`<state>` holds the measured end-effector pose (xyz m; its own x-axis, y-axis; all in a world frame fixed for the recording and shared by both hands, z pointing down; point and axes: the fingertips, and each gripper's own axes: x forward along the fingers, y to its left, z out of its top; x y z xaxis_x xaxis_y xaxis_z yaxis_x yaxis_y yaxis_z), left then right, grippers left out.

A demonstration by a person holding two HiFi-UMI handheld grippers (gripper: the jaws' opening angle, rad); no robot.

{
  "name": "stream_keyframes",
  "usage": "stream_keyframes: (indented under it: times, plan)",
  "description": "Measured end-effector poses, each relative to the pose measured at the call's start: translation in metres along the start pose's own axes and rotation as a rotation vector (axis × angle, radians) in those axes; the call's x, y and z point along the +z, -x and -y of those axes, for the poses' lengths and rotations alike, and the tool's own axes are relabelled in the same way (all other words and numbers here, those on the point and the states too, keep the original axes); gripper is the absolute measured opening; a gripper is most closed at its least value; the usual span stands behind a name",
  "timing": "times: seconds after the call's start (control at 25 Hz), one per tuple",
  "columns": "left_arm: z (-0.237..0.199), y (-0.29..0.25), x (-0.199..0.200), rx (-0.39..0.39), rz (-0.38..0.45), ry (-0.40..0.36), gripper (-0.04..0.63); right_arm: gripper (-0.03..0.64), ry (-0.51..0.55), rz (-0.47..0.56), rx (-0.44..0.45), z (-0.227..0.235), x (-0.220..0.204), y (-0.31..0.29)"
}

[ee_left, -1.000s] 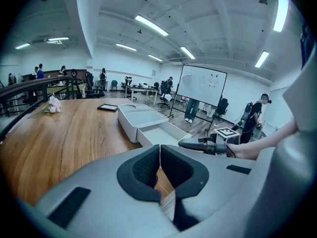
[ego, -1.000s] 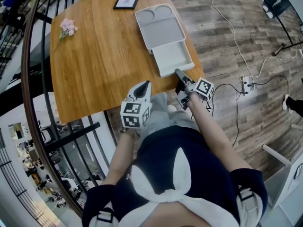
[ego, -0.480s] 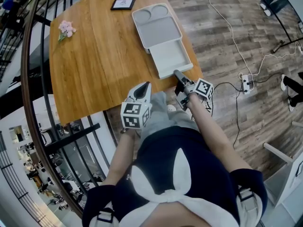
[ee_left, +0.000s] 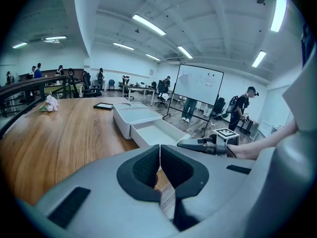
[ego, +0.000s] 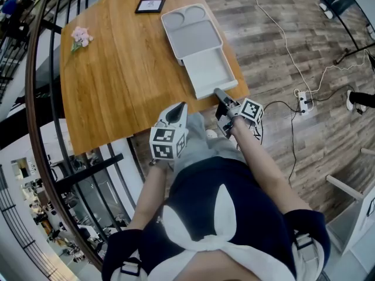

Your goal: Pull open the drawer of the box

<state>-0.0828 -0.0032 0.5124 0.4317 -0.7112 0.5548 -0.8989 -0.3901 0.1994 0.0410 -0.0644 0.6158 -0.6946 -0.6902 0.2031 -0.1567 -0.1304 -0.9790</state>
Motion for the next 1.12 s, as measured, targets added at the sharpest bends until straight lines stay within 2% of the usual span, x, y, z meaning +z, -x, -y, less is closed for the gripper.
stream_keyframes:
  times: [0.64, 0.8, 0.92, 1.12]
  plan:
    - [0.015, 0.004, -0.013, -0.020, -0.006, -0.001, 0.021, 0.161, -0.021, 0.004, 0.005, 0.009, -0.006, 0.014]
    - [0.022, 0.006, -0.012, -0.018, -0.002, -0.004, 0.021, 0.163, -0.008, -0.002, -0.025, 0.006, -0.007, 0.022]
    - [0.025, 0.007, -0.014, -0.020, 0.003, -0.001, 0.021, 0.163, 0.021, -0.008, -0.024, 0.007, -0.008, 0.027]
    - [0.033, 0.007, -0.015, -0.033, 0.007, 0.012, 0.021, 0.161, 0.138, -0.025, -0.046, -0.003, -0.008, 0.035]
